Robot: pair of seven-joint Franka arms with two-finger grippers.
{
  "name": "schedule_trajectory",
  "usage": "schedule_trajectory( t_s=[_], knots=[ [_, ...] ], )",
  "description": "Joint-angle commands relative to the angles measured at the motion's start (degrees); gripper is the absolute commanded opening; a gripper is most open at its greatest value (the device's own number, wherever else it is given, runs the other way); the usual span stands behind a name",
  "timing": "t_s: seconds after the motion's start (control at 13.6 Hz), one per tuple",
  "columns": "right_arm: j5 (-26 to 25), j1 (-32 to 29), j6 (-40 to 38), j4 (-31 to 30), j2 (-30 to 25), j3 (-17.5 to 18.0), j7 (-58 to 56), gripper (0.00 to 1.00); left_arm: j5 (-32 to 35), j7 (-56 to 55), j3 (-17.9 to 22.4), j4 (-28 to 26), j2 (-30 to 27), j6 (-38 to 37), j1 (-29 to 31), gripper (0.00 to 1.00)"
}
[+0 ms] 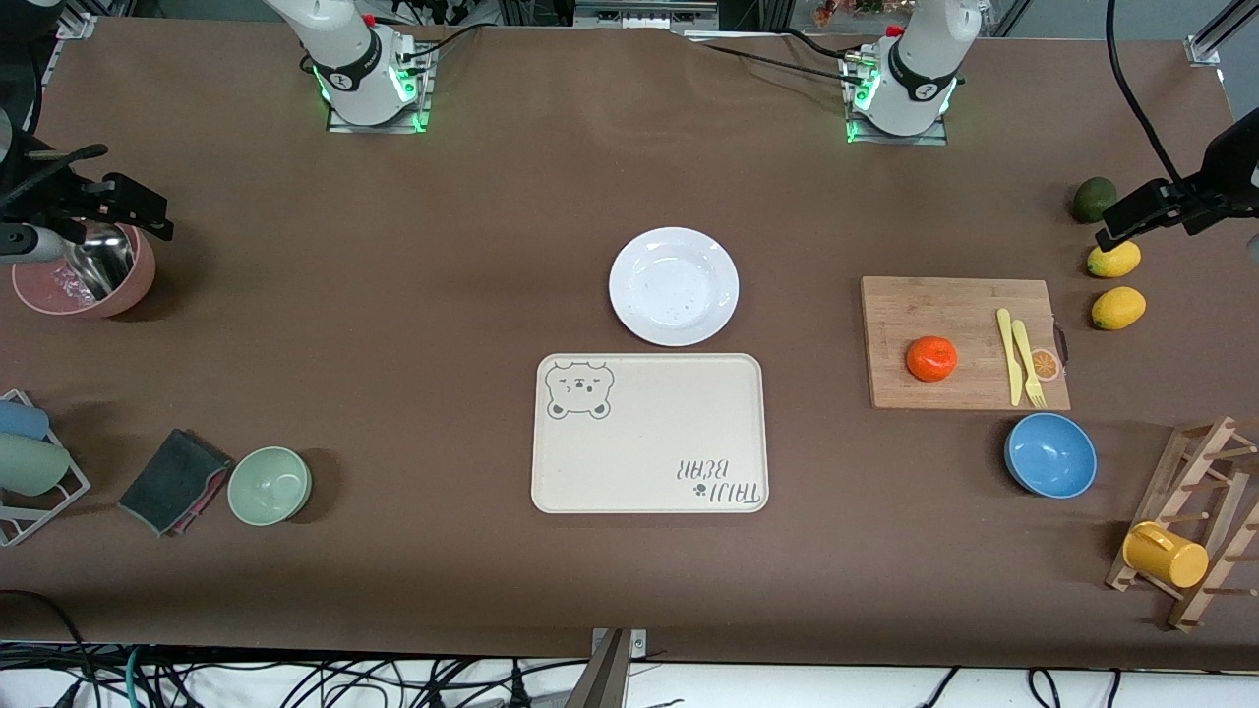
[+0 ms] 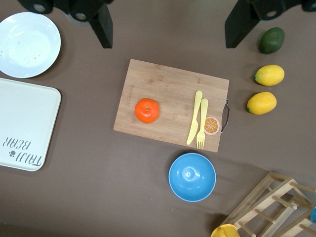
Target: Place orange and plate with both arms
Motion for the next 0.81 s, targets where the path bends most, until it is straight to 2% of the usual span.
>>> schedule_trajectory(
  t_s=[0.0, 0.74],
  knots=[
    [-1.00, -0.42, 0.27, 0.11, -0.27, 0.66, 0.11, 1.00, -1.55, 1.04, 0.25, 1.46, 0.39, -1.08, 0.27, 1.00],
    [-0.30, -0.86, 0.01, 0.02, 0.16, 0.40, 0.39, 1.00, -1.55, 1.04, 0.43, 1.63, 0.39, -1.08, 0.27, 1.00]
  ],
)
